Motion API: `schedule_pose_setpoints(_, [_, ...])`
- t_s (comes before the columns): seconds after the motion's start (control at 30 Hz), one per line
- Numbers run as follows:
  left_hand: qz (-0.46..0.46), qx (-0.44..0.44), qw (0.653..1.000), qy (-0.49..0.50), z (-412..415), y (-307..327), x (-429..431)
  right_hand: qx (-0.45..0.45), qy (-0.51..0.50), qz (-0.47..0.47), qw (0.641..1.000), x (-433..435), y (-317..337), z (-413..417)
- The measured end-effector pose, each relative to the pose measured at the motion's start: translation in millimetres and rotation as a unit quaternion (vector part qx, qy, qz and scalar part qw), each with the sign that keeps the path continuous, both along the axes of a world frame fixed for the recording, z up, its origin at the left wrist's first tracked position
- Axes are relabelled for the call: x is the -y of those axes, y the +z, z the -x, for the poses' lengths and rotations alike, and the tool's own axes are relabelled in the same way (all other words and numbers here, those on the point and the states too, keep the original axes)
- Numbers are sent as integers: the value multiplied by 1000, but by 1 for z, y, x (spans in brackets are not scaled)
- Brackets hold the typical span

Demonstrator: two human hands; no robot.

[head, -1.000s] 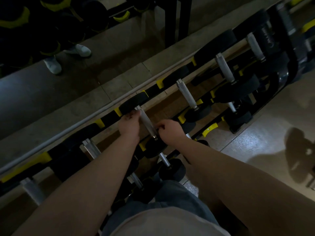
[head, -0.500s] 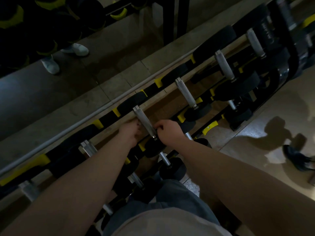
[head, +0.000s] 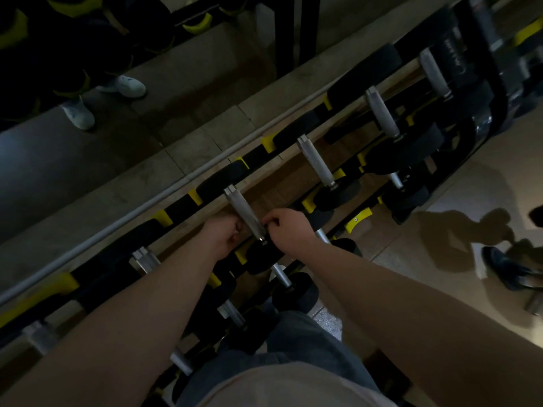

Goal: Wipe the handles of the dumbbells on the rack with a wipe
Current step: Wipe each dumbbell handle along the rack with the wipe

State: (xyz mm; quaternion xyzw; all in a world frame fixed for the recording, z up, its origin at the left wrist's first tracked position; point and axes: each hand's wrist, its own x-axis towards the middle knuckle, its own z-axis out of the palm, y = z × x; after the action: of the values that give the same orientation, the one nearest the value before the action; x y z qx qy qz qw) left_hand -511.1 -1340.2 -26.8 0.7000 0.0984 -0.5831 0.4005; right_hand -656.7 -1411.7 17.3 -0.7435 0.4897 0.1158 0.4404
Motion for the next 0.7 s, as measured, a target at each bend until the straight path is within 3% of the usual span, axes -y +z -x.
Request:
schedule_pose_setpoints(0.07, [43,-43,986,153,-7,6,13,0,-8,-4,1000,1,3,1])
schedule_pose_setpoints(0.13, [65,-33,981,182,-9,1,15,-1,-15,-9,1000,2,4,2])
schedule_pose_setpoints(0.23, [62,40,997,-3,4,-7,-1,-3,-22,-16,1000,3,2,2])
schedule_pose_setpoints(0.3, [39,80,977,-195,17,-11,-15,-4,-27,-19,999,2,1,1])
schedule_pose_setpoints(0.33, [14,72,970,-232,21,-12,-20,-3,-28,-21,999,2,0,0])
schedule_pose_setpoints(0.43, [7,15,987,-162,13,-16,-18,-4,-28,-27,999,1,0,-1])
schedule_pose_setpoints(0.57, [69,-1,992,106,-15,-3,4,-1,-39,-37,999,3,3,1])
schedule_pose_setpoints(0.63, [93,14,992,82,-15,-4,5,4,-50,-43,998,3,3,3])
schedule_pose_setpoints(0.7, [75,42,995,-42,-3,-4,-3,8,-55,-41,998,3,3,3])
